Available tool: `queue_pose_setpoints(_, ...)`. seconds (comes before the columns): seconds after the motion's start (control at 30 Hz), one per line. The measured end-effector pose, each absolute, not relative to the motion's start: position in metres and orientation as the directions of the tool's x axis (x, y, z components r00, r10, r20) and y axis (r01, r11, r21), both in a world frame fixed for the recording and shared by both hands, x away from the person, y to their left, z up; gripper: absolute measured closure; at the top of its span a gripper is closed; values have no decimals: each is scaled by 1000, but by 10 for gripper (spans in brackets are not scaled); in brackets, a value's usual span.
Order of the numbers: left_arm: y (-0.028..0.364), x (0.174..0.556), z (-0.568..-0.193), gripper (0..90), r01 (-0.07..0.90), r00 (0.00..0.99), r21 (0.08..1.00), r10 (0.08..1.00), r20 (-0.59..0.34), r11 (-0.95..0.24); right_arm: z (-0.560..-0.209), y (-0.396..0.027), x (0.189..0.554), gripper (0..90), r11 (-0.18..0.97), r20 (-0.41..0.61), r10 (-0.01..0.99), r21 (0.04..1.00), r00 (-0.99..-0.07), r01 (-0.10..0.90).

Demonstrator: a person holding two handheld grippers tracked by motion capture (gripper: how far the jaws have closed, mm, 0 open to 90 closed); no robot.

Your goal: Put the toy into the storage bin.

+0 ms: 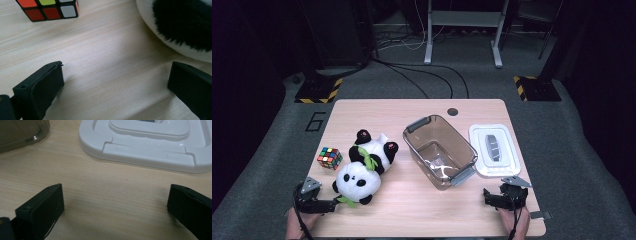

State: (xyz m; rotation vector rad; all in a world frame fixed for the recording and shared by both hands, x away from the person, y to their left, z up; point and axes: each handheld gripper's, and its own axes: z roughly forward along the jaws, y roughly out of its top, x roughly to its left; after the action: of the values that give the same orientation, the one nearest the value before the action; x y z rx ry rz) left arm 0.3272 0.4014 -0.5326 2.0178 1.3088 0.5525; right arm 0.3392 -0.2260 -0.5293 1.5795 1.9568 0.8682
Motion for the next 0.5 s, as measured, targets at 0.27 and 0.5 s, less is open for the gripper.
queue_pose_setpoints(0.27, 404, 322, -530, 0, 651, 403, 708, 915, -17, -274, -529, -227, 340, 7, 137, 21, 975, 726, -221, 674)
queue_pose_setpoints(0.5, 406, 316, -508, 0, 661, 378, 715, 924, -55, -228, -530, -225, 341, 8, 149, 9, 974, 723, -225, 675)
